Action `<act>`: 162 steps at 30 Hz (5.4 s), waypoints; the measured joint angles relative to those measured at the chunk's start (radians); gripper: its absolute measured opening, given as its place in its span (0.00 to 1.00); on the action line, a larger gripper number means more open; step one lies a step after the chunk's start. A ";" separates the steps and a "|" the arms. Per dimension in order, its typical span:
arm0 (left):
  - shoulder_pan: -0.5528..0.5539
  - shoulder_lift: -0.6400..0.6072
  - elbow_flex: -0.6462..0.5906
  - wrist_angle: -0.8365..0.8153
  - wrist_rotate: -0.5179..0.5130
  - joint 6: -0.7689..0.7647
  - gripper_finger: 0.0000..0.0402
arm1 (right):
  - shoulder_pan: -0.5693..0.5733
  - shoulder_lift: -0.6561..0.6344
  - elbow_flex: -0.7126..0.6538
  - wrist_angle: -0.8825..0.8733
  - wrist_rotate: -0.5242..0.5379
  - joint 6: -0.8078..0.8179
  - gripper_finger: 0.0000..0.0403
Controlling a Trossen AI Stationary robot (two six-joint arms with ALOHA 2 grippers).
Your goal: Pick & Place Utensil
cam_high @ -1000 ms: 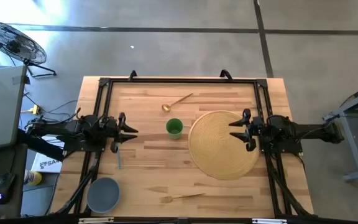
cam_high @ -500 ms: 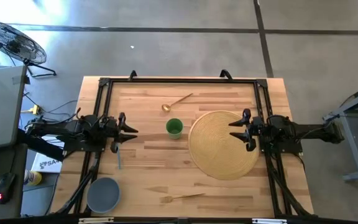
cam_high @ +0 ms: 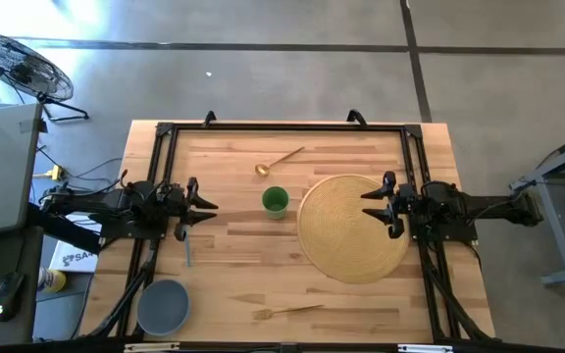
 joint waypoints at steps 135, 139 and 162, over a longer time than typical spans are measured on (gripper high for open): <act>0.000 0.000 0.000 0.148 -0.179 0.049 0.25 | -0.023 1.847 0.699 0.811 0.107 -0.027 0.99; 0.000 0.000 0.000 0.148 -0.182 0.049 0.25 | -0.026 1.892 0.732 0.852 0.082 -0.043 0.99; 0.000 0.000 0.000 0.124 -0.186 0.034 0.25 | -0.017 1.990 0.911 0.815 0.107 -0.052 0.91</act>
